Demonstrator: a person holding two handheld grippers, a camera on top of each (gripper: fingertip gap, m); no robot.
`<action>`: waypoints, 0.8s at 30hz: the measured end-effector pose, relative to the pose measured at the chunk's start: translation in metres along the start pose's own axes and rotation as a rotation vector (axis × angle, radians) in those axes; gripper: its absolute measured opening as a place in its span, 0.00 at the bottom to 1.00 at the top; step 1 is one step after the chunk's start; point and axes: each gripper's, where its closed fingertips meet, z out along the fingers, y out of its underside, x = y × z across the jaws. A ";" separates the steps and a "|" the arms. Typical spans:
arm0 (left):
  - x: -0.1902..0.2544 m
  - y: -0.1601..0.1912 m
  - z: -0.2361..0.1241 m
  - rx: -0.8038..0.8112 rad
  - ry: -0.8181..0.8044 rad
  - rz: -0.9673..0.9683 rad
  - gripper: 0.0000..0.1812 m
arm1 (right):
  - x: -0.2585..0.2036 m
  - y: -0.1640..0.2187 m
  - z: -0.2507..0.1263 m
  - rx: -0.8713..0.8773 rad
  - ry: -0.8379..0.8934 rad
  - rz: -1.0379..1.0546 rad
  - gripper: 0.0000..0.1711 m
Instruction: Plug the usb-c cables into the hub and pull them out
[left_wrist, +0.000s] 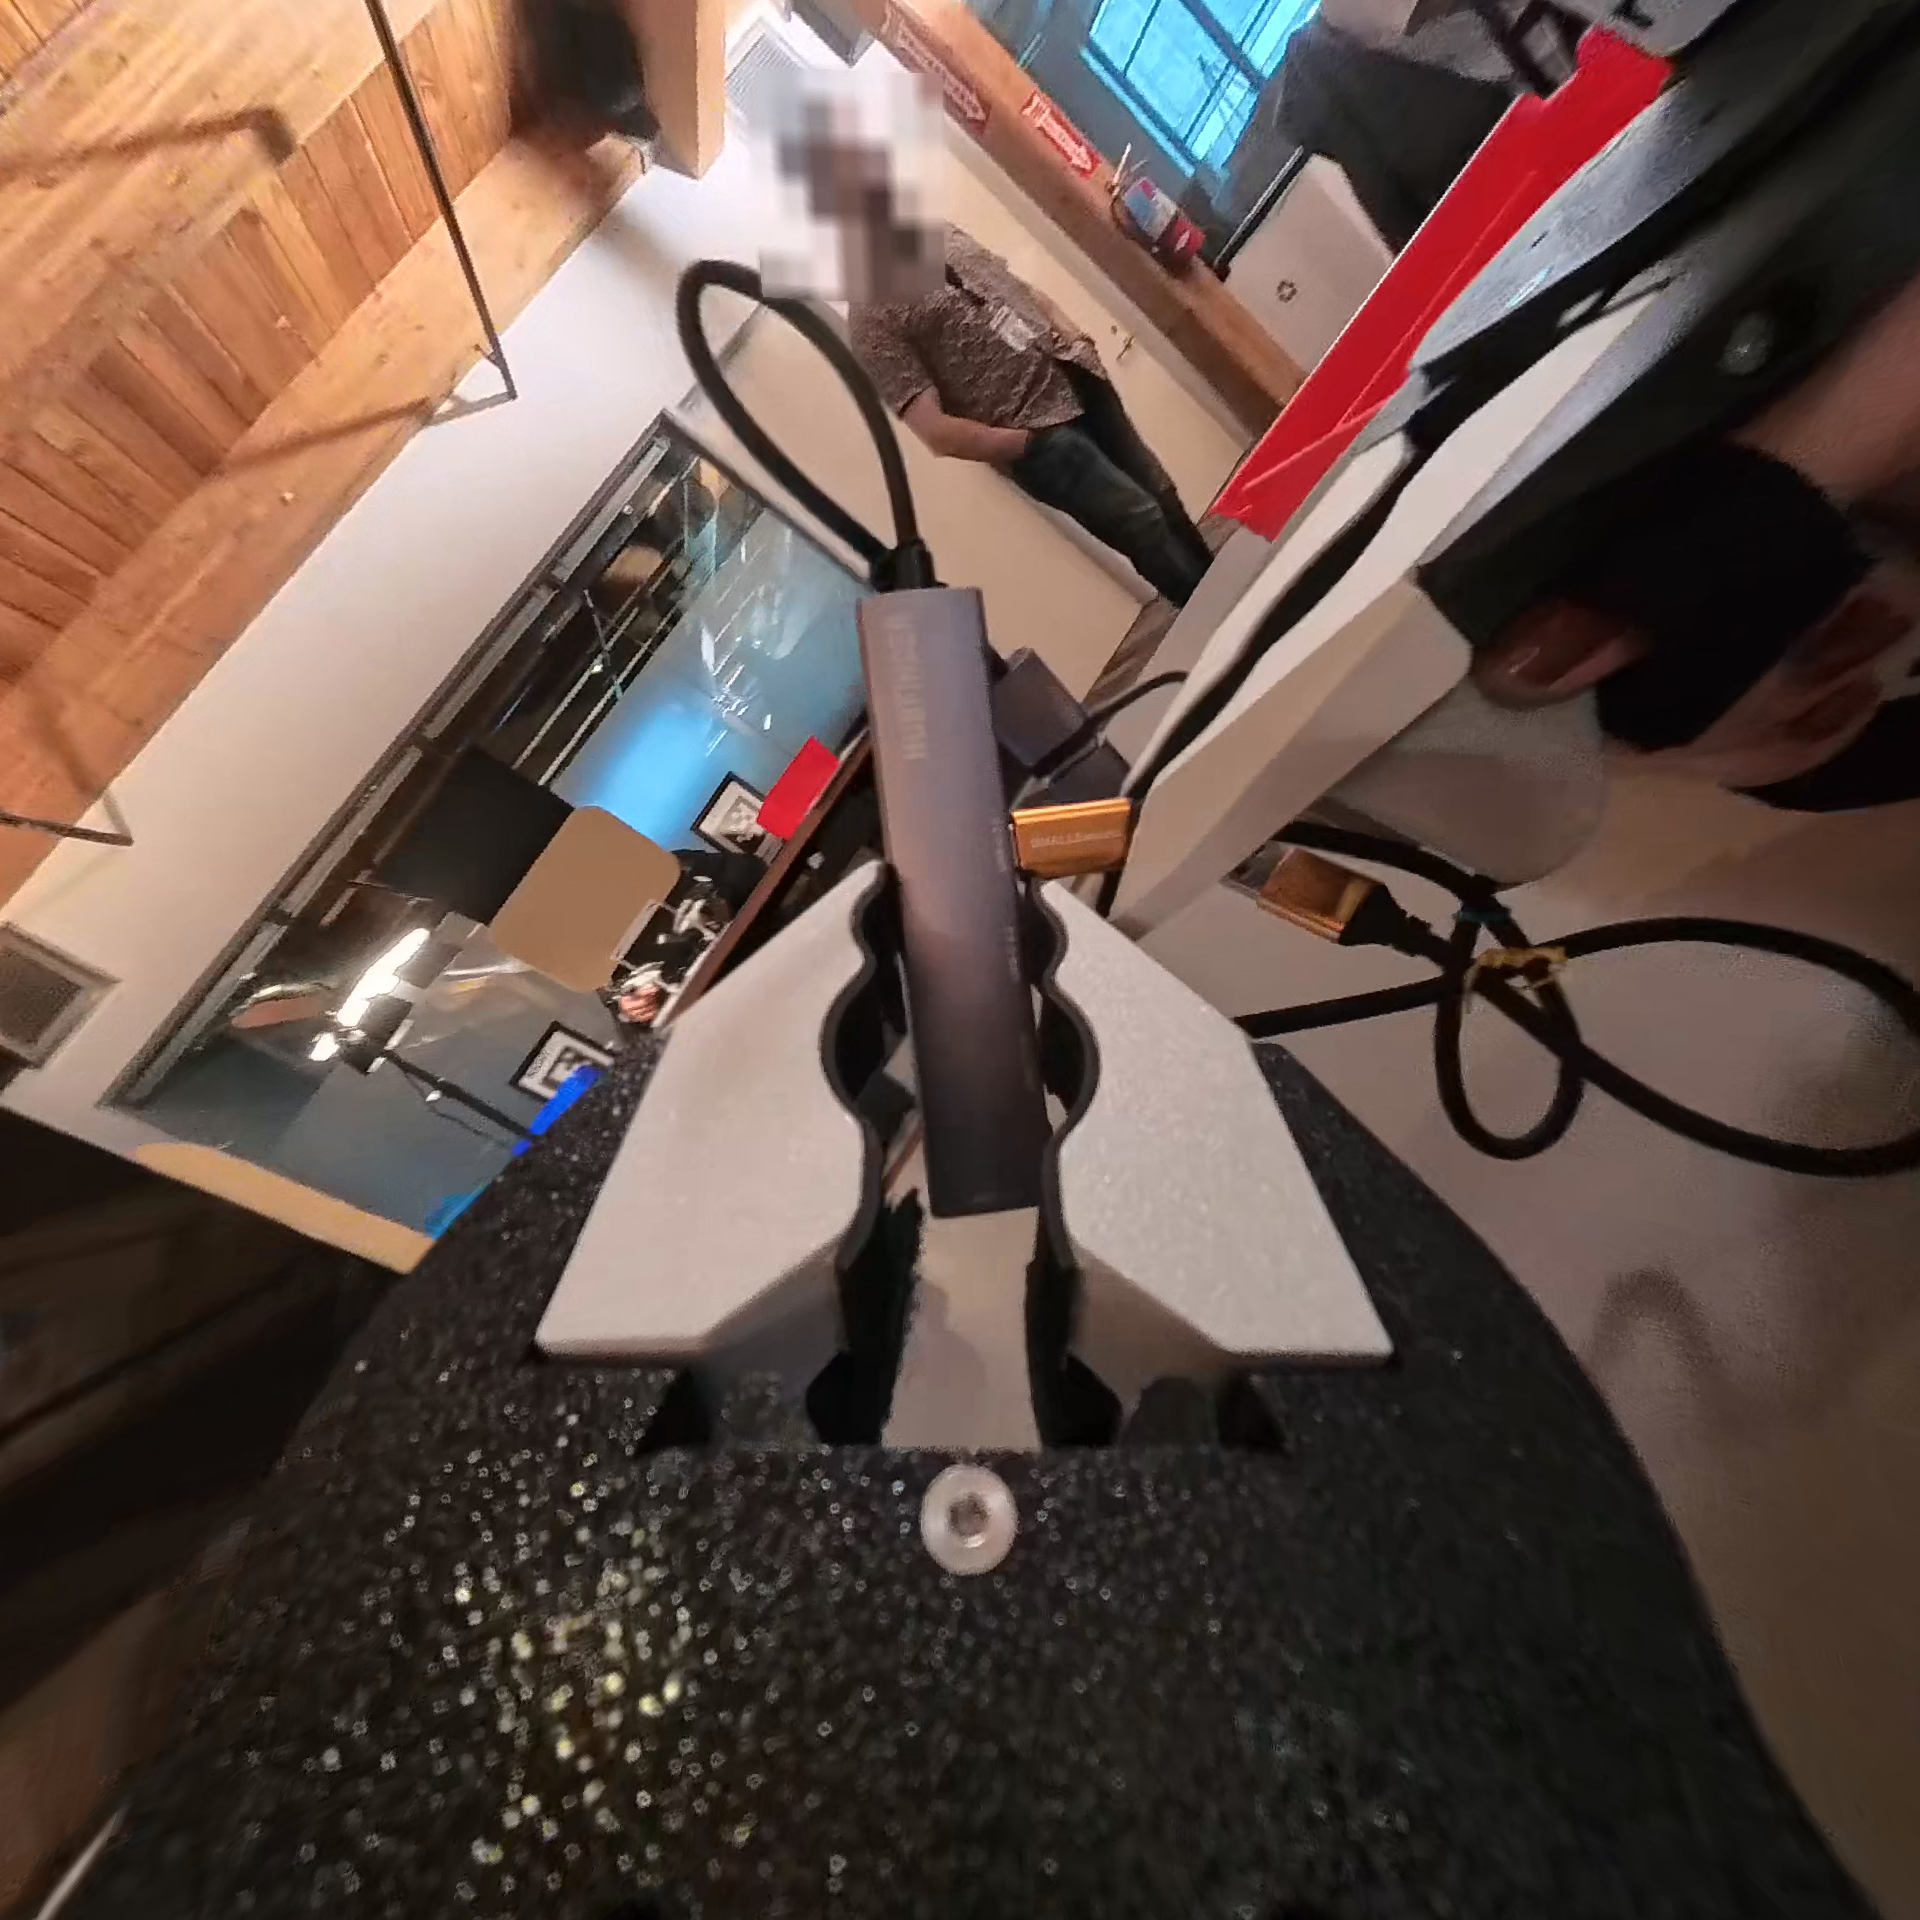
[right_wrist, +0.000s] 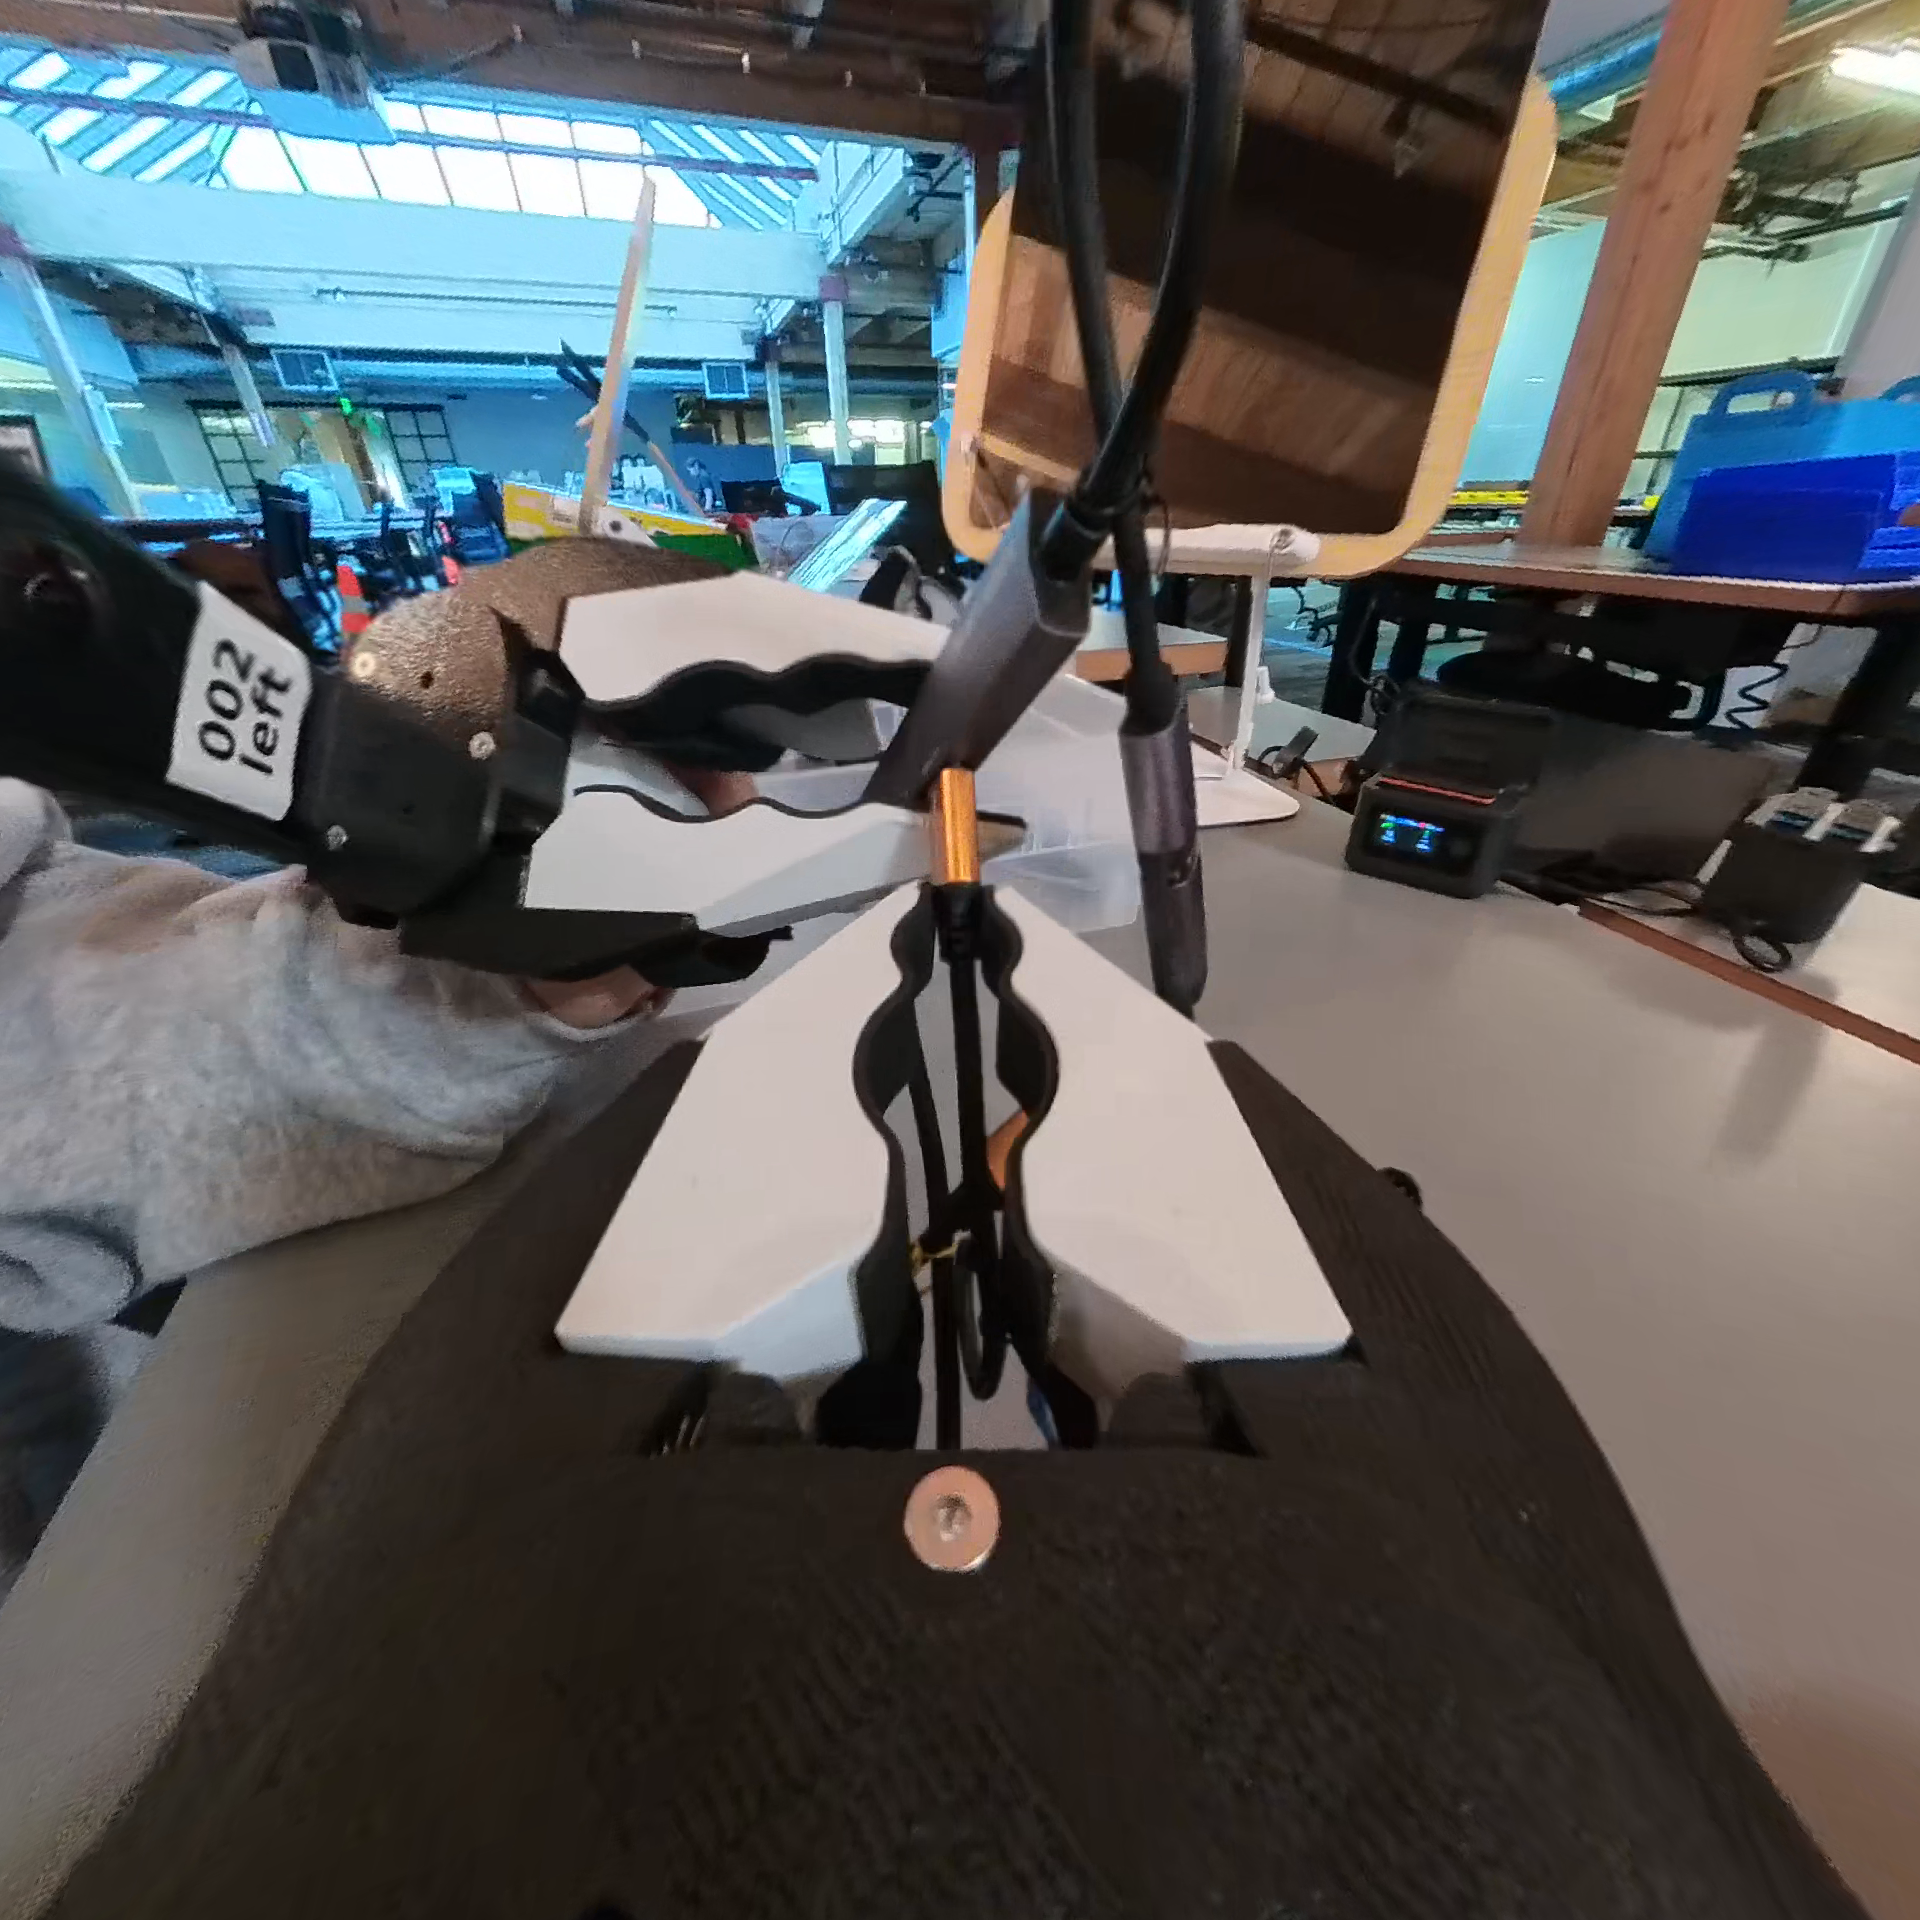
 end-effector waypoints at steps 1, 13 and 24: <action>0.001 0.001 -0.001 0.011 0.014 -0.027 0.12 | -0.001 0.001 0.001 -0.001 -0.006 -0.005 0.04; 0.011 0.010 -0.023 0.064 0.133 -0.152 0.41 | -0.011 0.012 0.003 -0.102 -0.016 -0.151 0.03; 0.069 0.039 -0.065 -0.060 0.329 0.133 0.21 | -0.037 0.058 -0.003 -0.291 0.051 -1.100 0.03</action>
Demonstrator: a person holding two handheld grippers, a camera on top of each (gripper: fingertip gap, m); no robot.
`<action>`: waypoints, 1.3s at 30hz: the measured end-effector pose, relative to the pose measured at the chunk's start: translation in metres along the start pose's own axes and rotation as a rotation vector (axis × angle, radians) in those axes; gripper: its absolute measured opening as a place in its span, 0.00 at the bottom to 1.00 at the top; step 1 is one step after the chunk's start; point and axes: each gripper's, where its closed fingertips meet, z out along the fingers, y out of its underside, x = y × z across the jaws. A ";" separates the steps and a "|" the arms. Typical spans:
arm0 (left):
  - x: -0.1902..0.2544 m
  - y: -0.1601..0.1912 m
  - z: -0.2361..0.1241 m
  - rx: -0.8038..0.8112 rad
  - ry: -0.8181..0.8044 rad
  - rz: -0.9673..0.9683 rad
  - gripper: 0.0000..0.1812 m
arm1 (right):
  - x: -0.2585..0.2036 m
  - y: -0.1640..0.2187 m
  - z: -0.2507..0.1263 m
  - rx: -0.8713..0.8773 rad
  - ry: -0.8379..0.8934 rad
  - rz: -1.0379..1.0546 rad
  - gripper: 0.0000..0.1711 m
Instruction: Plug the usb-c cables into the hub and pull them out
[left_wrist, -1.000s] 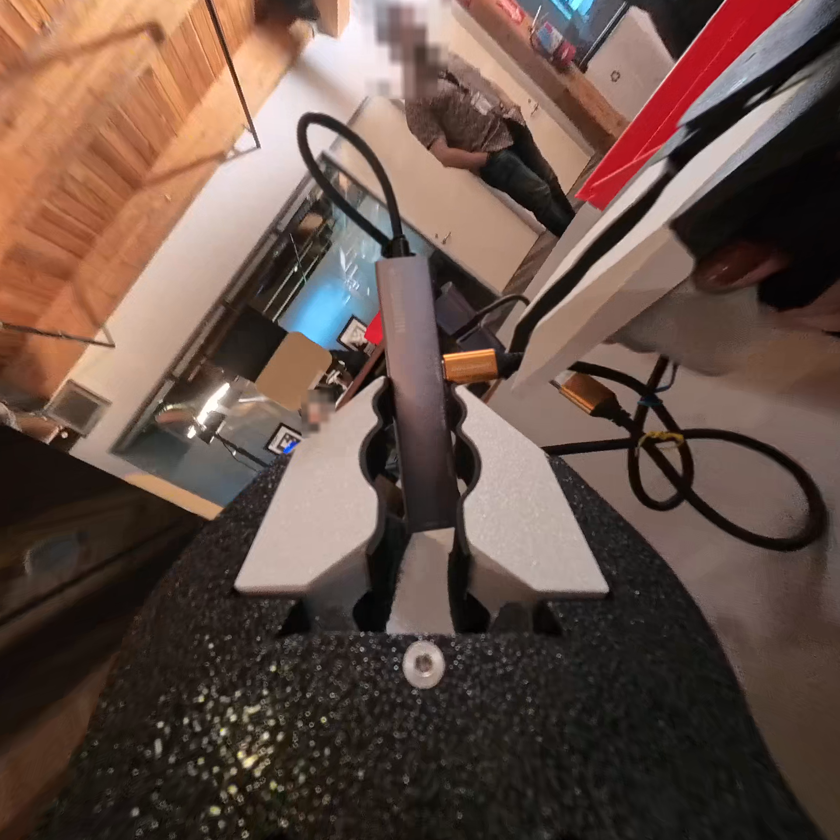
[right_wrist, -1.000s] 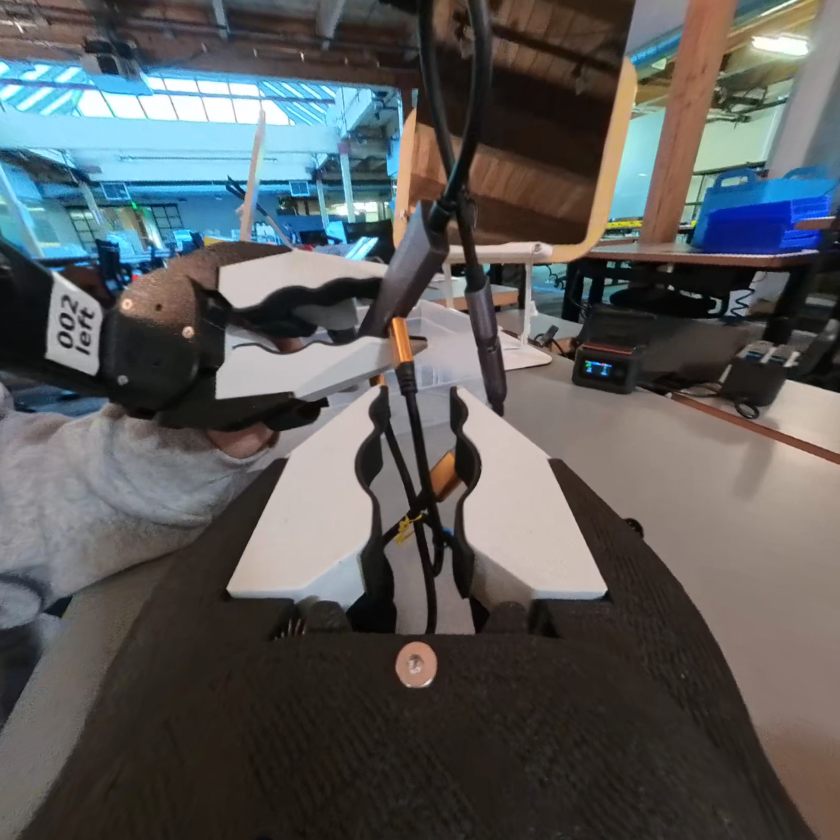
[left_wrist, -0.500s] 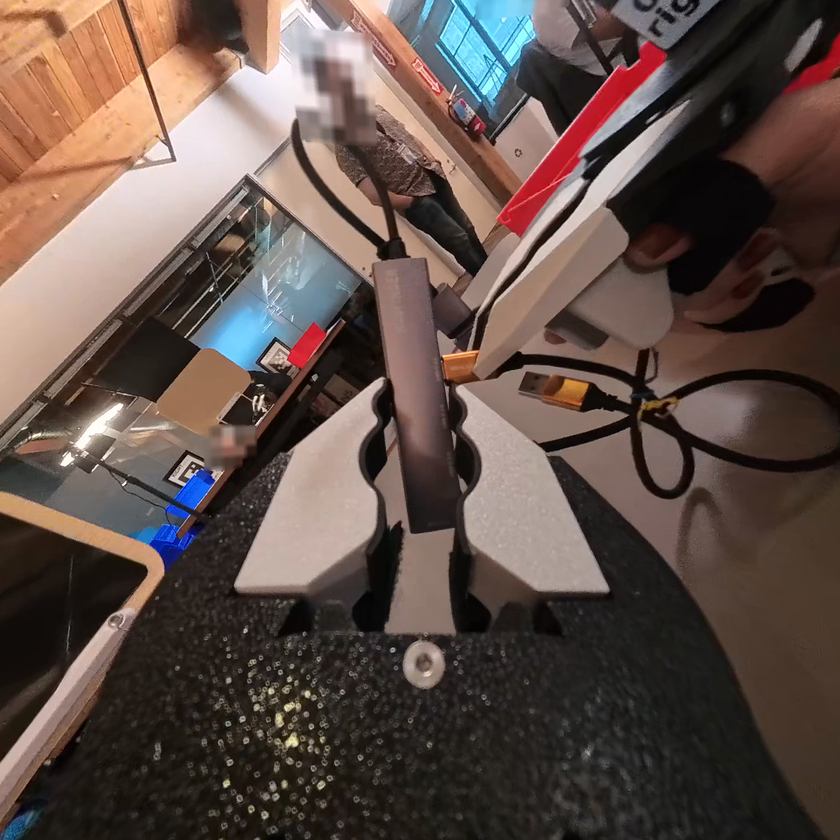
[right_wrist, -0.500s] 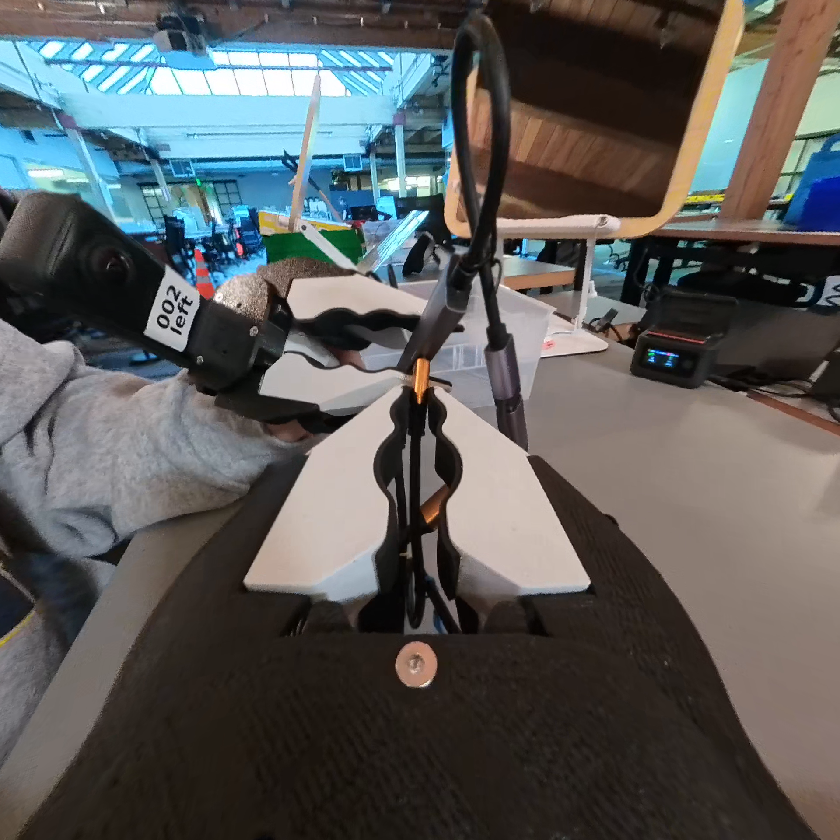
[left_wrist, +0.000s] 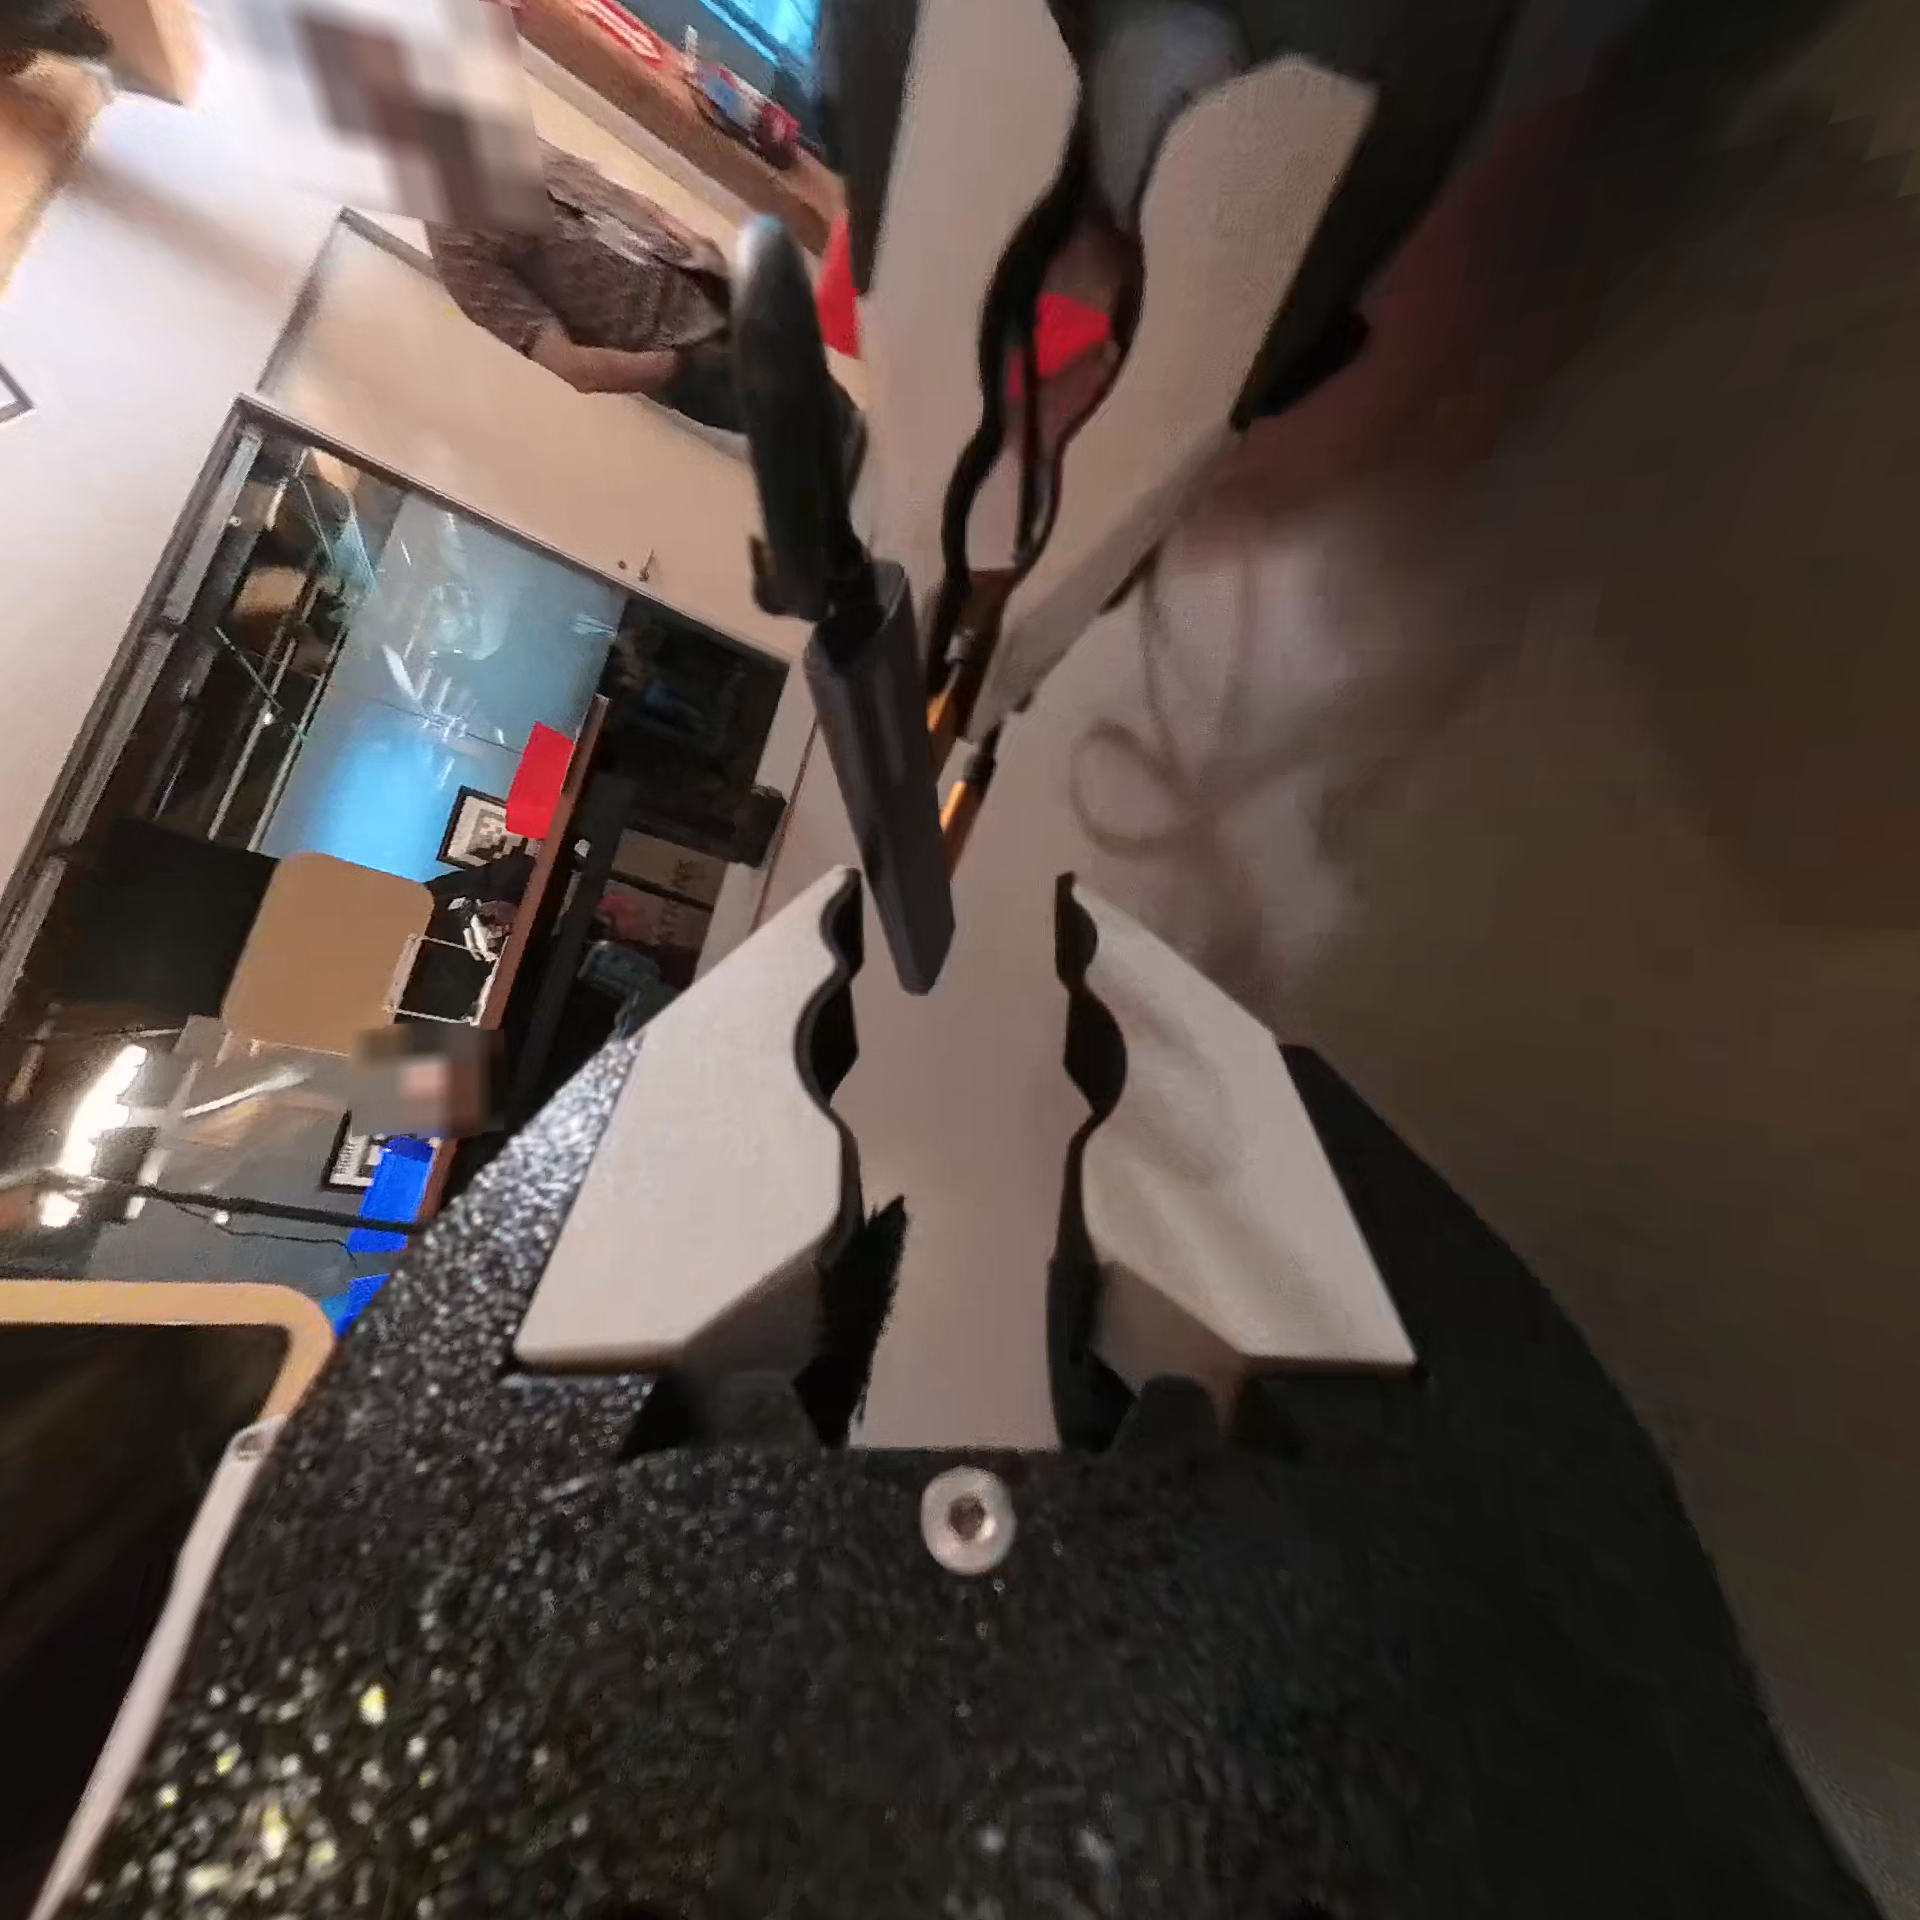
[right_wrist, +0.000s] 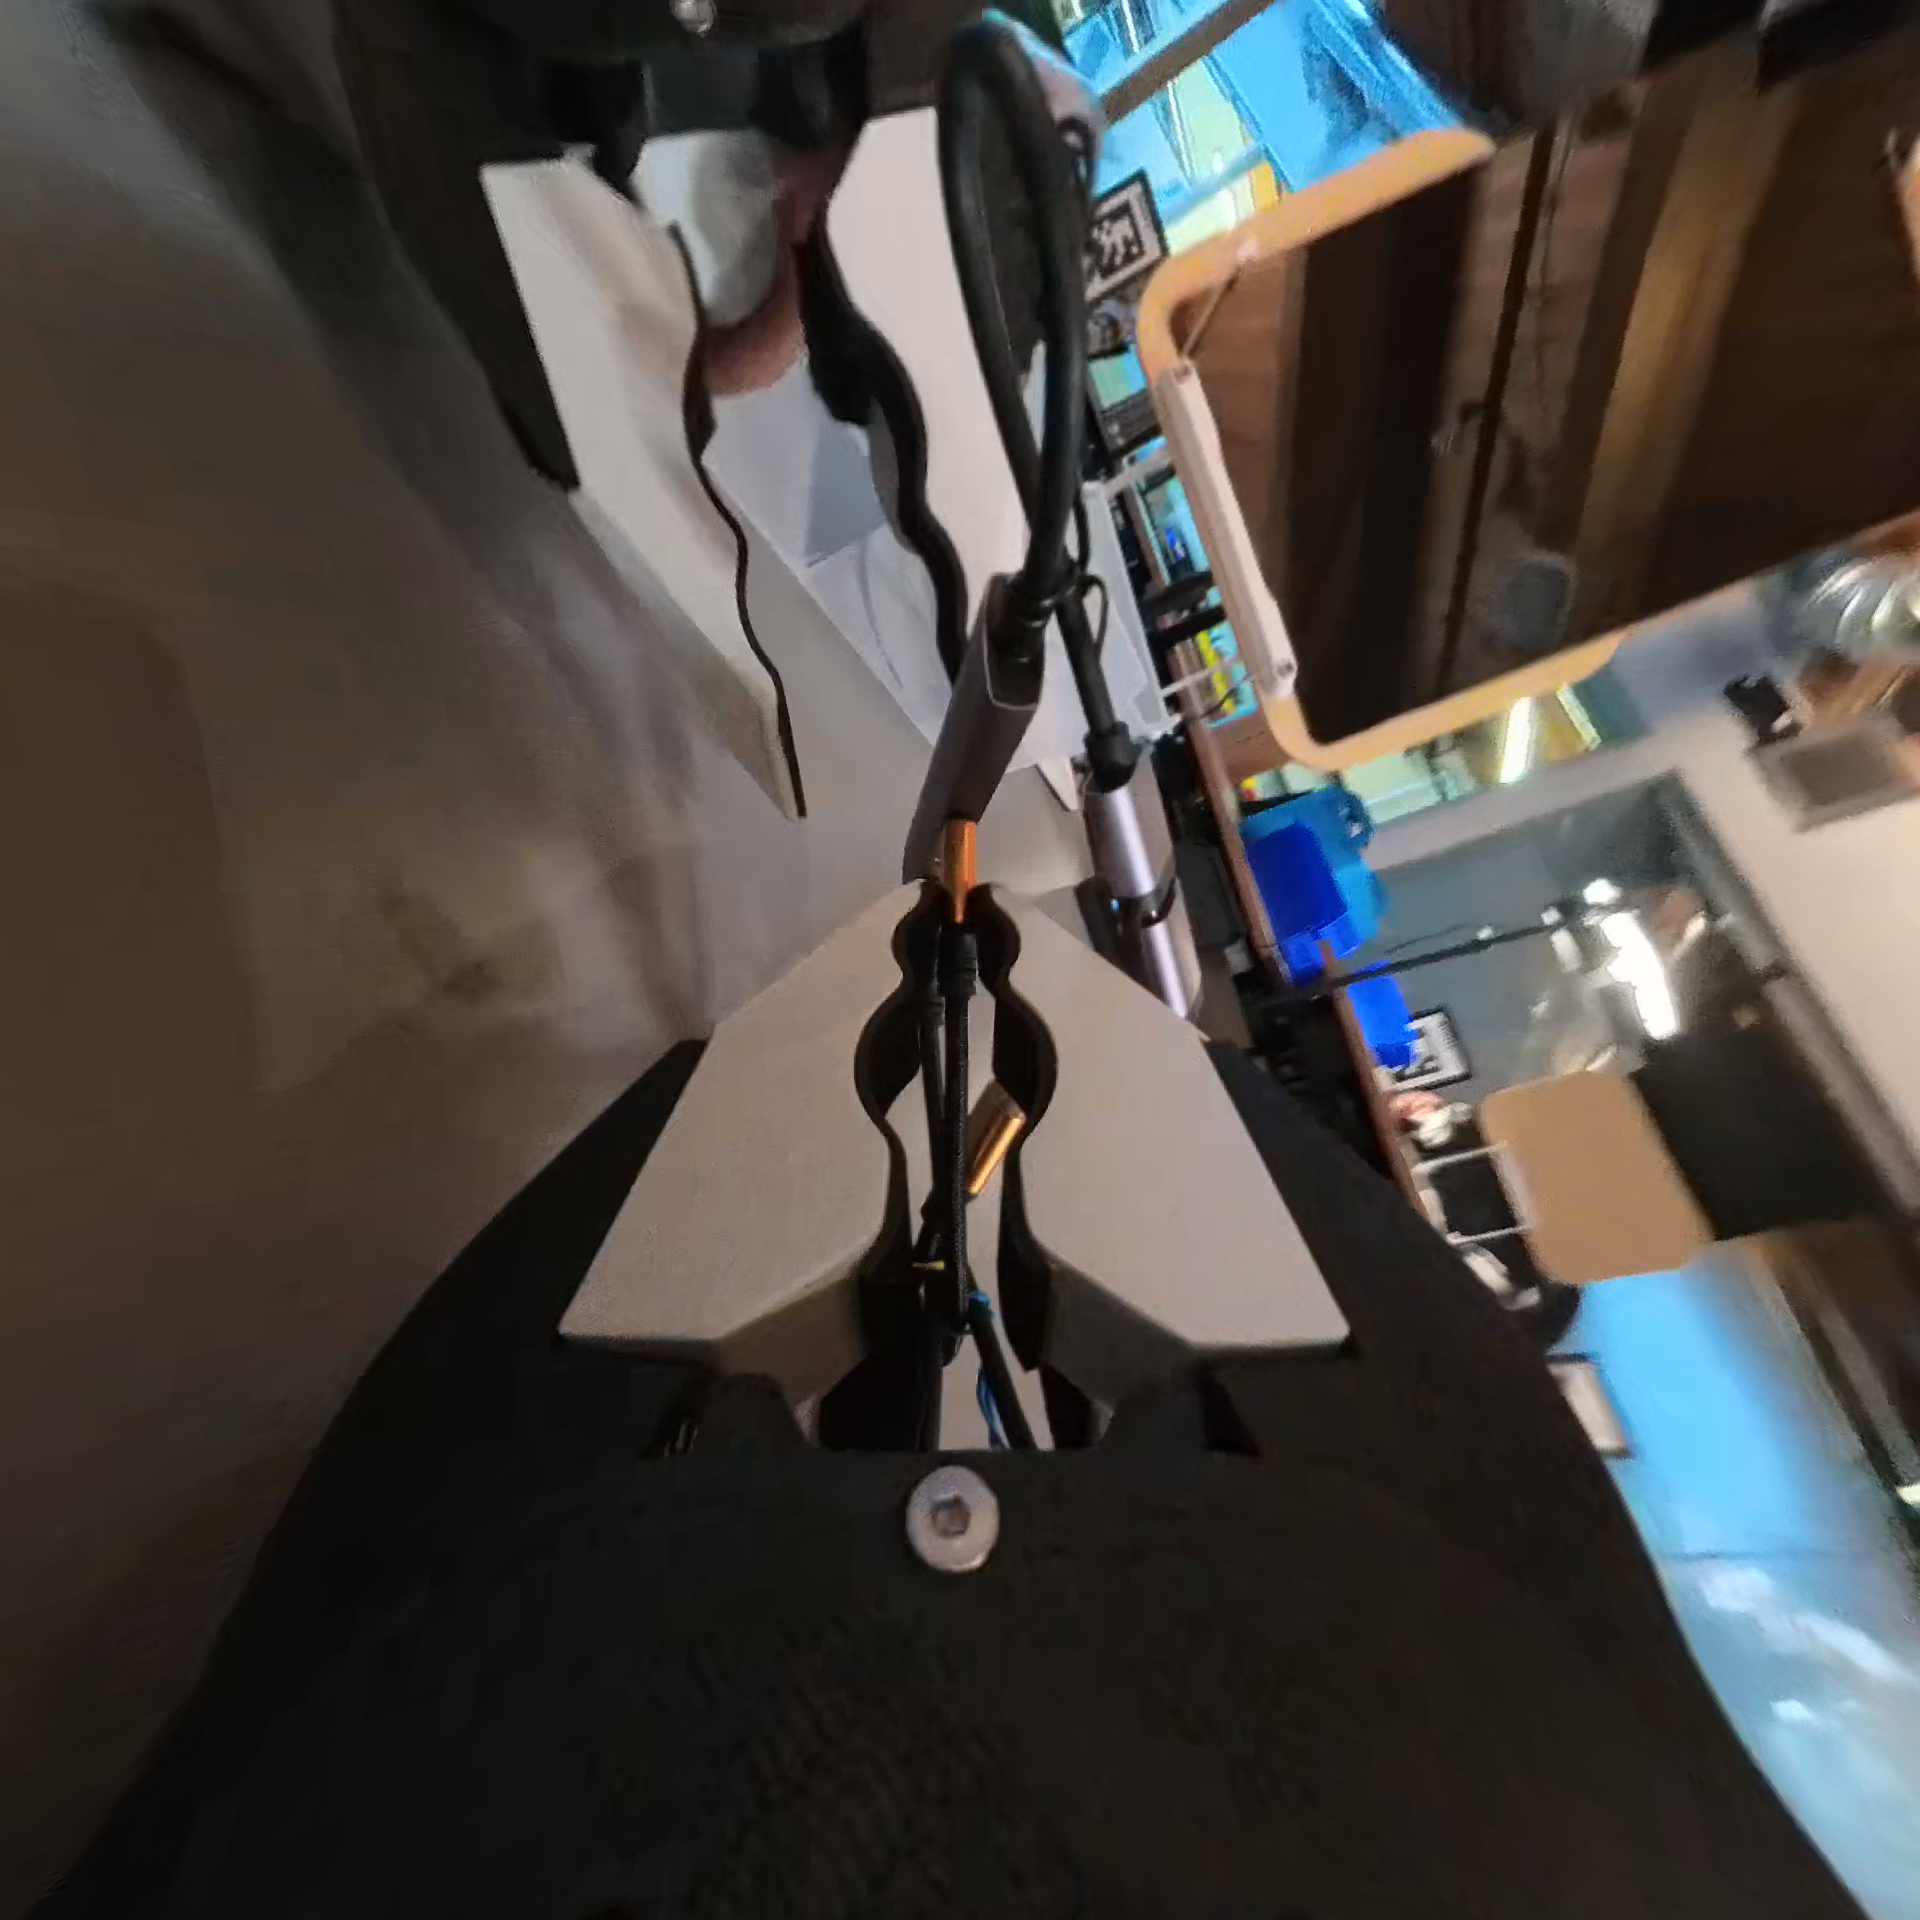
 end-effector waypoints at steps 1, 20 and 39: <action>0.004 0.001 -0.001 -0.015 0.008 0.036 0.18 | -0.005 -0.001 0.000 0.000 0.006 -0.059 0.03; 0.037 -0.003 0.009 -0.036 0.074 0.243 0.06 | -0.045 -0.003 0.007 -0.039 -0.043 -0.215 0.03; 0.051 -0.023 -0.009 0.039 0.122 0.200 0.04 | -0.059 -0.020 -0.008 0.003 -0.060 -0.236 0.03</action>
